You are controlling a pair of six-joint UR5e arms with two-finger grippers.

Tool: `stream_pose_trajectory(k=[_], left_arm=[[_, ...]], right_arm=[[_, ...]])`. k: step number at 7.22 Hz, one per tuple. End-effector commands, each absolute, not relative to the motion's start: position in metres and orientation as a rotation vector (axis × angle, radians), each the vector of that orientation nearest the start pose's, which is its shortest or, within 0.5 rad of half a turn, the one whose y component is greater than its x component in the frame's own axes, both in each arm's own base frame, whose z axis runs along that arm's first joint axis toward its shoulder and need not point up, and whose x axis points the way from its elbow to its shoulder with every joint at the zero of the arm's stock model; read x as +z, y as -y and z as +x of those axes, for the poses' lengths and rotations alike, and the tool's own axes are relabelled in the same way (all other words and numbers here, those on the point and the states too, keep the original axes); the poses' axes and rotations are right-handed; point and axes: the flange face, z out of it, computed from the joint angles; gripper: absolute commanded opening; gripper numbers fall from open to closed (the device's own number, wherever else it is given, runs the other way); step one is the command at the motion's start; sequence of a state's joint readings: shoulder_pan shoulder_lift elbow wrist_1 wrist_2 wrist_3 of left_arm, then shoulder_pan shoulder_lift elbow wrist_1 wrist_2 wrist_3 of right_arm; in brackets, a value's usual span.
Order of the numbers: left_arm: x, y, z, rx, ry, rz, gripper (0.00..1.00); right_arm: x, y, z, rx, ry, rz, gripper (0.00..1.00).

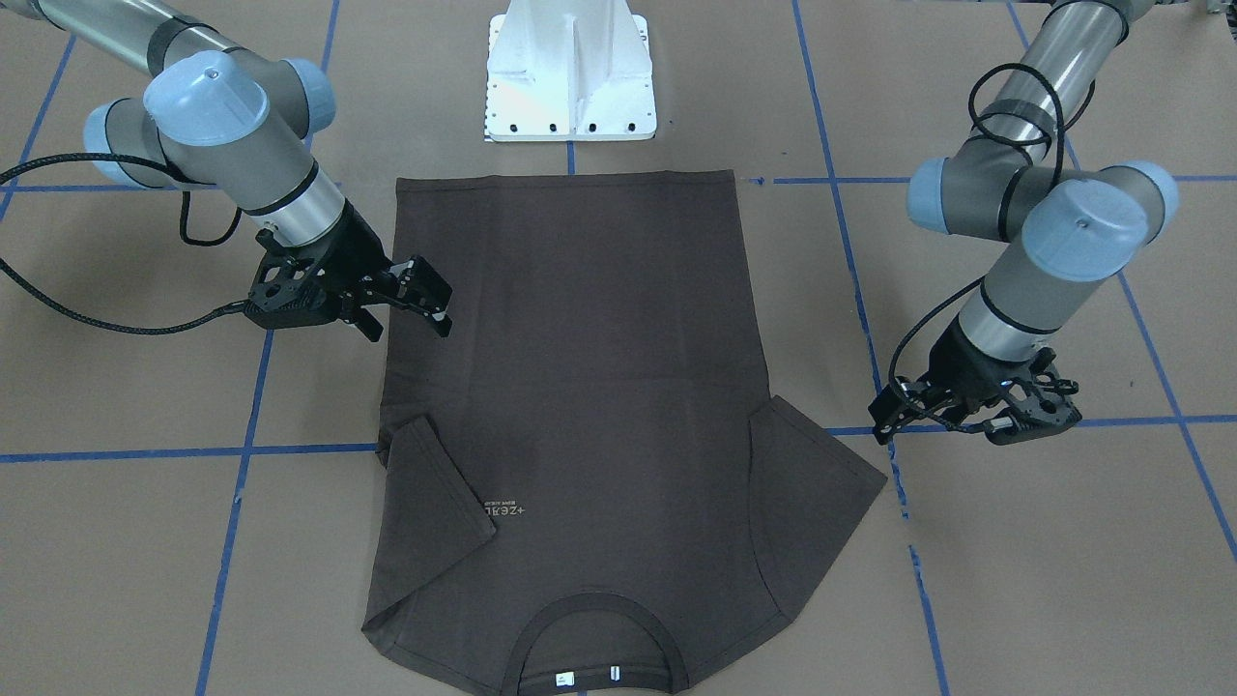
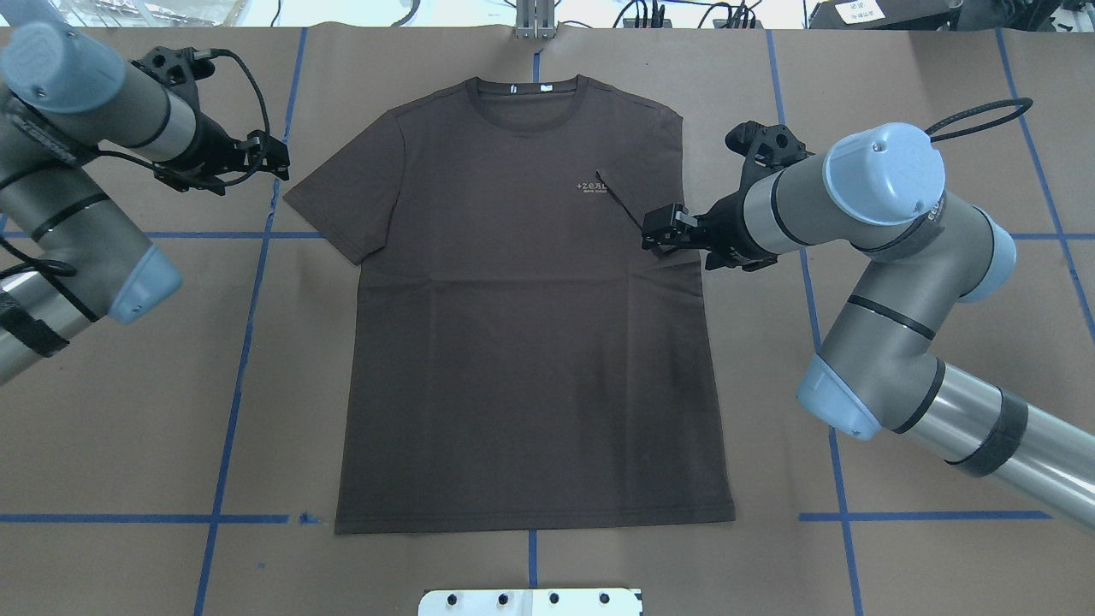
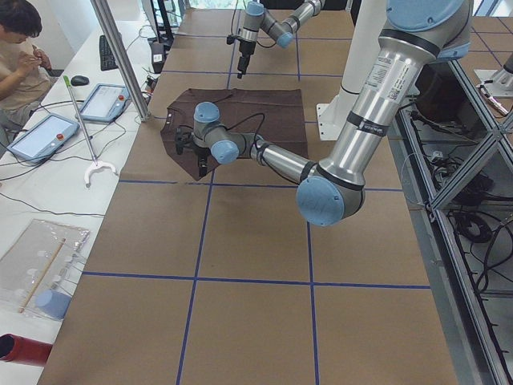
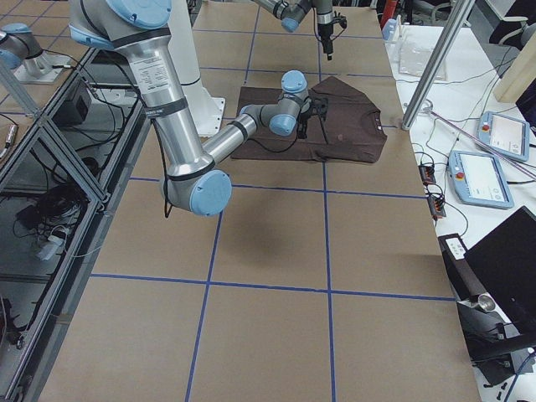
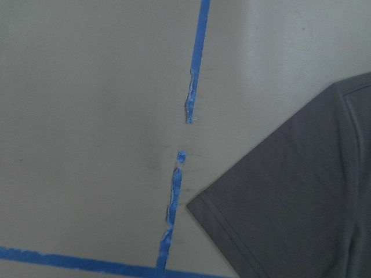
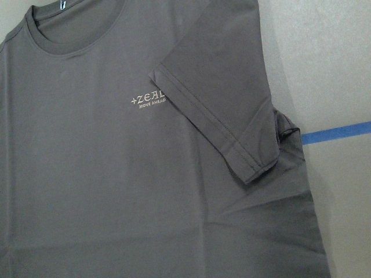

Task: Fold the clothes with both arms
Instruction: 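Move the left gripper to the sleeve nearest it and grasp it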

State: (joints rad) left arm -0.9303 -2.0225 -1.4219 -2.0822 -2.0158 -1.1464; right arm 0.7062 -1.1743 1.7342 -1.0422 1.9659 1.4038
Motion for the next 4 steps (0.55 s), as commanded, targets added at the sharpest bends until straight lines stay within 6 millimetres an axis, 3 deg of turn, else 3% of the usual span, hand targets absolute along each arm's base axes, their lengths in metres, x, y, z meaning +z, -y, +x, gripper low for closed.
stream_pose_trajectory(k=[1,2,4], left_arm=[[0.437,0.625,0.363,-0.299,-0.873,0.194,0.94],[0.44,0.626,0.378,-0.288,-0.873,0.186,0.94],[0.437,0.628,0.39,-0.301,-0.868,0.181,0.93]], right_arm=[[0.304,0.477,-0.413,0.271,1.12,0.134,1.0],[0.305,0.477,-0.413,0.27,1.117,0.133,1.0],[0.305,0.476,-0.415,0.27,1.117,0.132,1.0]])
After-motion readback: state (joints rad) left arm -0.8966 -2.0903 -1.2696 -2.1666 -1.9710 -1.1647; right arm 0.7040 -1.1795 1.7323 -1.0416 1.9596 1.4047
